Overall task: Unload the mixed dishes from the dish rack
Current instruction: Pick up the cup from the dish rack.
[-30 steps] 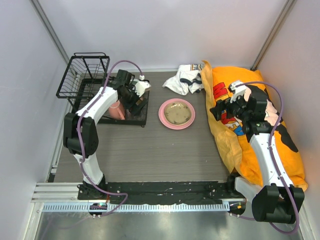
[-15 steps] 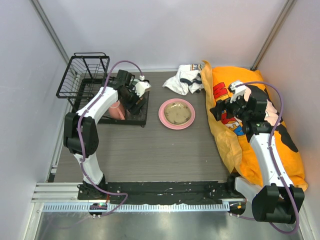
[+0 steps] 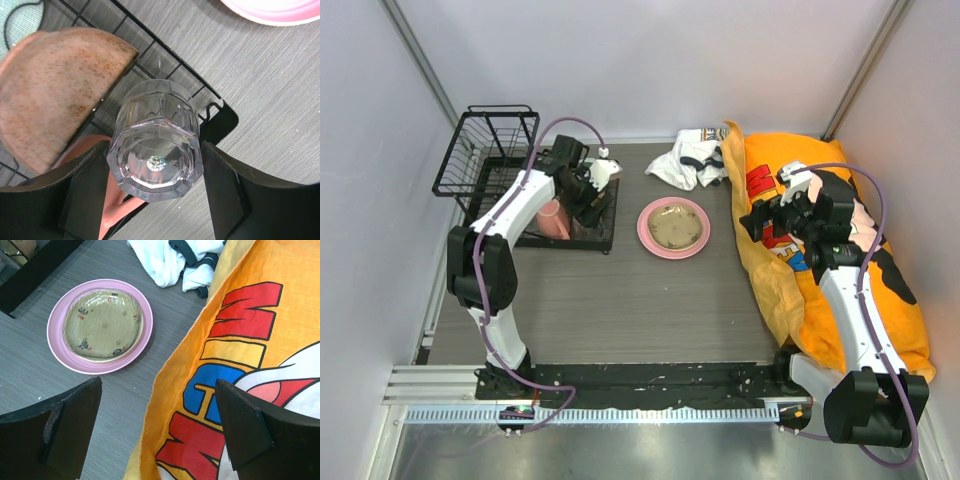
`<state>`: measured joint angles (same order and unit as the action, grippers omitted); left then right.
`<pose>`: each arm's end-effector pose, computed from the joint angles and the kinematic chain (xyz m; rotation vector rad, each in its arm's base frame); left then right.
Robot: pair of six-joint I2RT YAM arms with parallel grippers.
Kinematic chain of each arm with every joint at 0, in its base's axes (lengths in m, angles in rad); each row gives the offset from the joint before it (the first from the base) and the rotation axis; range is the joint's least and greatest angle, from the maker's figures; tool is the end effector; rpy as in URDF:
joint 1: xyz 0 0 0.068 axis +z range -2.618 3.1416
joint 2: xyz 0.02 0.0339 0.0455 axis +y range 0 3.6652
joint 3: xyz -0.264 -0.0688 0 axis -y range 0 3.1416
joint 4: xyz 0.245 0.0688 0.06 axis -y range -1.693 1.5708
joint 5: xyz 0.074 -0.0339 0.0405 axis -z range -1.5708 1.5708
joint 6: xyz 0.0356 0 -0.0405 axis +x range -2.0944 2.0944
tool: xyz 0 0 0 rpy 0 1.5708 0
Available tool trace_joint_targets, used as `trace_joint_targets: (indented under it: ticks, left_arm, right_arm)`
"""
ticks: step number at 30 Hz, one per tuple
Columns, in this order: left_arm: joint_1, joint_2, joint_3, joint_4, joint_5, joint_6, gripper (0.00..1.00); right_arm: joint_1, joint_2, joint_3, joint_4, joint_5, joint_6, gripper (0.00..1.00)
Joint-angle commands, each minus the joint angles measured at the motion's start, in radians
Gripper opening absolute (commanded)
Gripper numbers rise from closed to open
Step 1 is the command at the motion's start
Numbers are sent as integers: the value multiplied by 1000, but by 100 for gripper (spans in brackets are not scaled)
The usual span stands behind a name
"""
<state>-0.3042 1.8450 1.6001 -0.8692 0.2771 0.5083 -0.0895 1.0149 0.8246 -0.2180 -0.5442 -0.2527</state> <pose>0.3706 -0.1265 0.2693 1.1239 2.3956 -0.3043 0.2292 -0.0021 0.3088 -0.5015 1.8633 0.3095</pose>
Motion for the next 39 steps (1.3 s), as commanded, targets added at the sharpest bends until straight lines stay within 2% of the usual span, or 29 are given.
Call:
trace_joint_targets:
  ticks: [1,4,7,11,17,21,25,27,30,31,34,35,37,38,39]
  left_arm:
    - [5,-76,54,-4,22,-5,34]
    - [7,-99,72,-10,17,-8,32]
    - [5,-122,89,-22,16,-8,23]
    - [7,-179,101,-25,28,-23,5]
    - [10,-256,113,-31,111,-85,0]
    - [33,-286,109,-27,246,-184,0]
    - [68,-313,84,41,474,-310,0]
    - [82,-328,60,85,542,-364,0]
    - [86,-349,-6,215,623,-480,0]
    - [86,-355,-53,298,645,-560,0]
    - [93,-365,-123,461,749,-707,0]
    - [94,-366,-167,598,795,-831,0]
    - [96,-368,-209,747,830,-962,0]
    - [96,-365,-250,895,841,-1081,0]
    - [96,-362,-264,970,858,-1143,0]
  right_arm:
    - [-6,-6,36,16,0,-3,100]
    - [-6,-7,36,14,1,-3,100]
    - [-6,-4,34,14,0,-3,100]
    - [-4,-2,34,16,-3,-2,100]
    - [-4,-4,34,16,-10,4,100]
    - [-4,-1,44,19,-23,36,100]
    - [-4,11,51,43,-114,130,100]
    - [-4,11,45,90,-146,220,100]
    - [-4,-4,25,181,-204,340,96]
    - [-3,-10,12,212,-223,387,95]
    - [22,-4,-42,408,-272,561,92]
    - [36,5,-48,436,-281,582,92]
    - [89,42,-48,482,-289,609,92]
    - [117,53,-47,489,-284,607,91]
    - [160,62,-42,494,-269,587,88]
